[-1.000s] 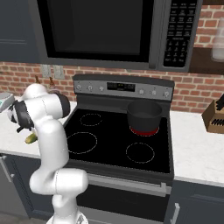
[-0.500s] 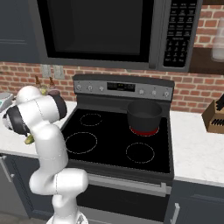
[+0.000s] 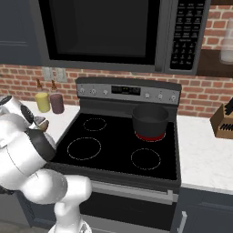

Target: Put the cucumber and lime in the pot. Retrieve the spatula and lightly stir the vegetables in the pot.

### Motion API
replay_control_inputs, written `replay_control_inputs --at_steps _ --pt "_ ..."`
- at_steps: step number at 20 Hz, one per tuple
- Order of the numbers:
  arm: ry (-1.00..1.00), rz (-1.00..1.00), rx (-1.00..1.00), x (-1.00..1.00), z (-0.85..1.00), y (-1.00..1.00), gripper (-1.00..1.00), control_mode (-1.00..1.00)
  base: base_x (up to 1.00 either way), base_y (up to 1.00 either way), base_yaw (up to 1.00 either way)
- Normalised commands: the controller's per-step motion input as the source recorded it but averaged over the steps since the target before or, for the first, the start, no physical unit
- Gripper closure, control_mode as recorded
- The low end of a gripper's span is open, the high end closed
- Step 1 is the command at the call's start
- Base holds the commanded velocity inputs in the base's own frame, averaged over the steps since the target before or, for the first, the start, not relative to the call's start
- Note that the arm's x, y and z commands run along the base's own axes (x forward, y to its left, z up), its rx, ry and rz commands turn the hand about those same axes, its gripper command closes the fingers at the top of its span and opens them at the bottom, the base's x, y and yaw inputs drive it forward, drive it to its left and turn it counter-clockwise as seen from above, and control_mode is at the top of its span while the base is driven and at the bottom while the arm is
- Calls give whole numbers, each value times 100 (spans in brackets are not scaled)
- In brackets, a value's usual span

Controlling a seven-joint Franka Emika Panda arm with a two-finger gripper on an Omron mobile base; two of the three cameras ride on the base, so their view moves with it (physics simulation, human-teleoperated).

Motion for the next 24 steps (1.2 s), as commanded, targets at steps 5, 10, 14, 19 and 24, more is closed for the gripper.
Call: replay_control_inputs --at_steps 5,10,14,19,24 --pt "-12 0 5 -7 100 -95 100 -100 0 0 0" --pt "-3 -1 8 0 97 -100 100 -100 0 0 0" --pt "-1 -3 8 0 72 -100 100 -100 0 0 0" --pt "-3 -2 10 0 50 -100 100 -100 0 0 0" --pt "-4 0 14 0 17 -100 100 -100 0 0 0"
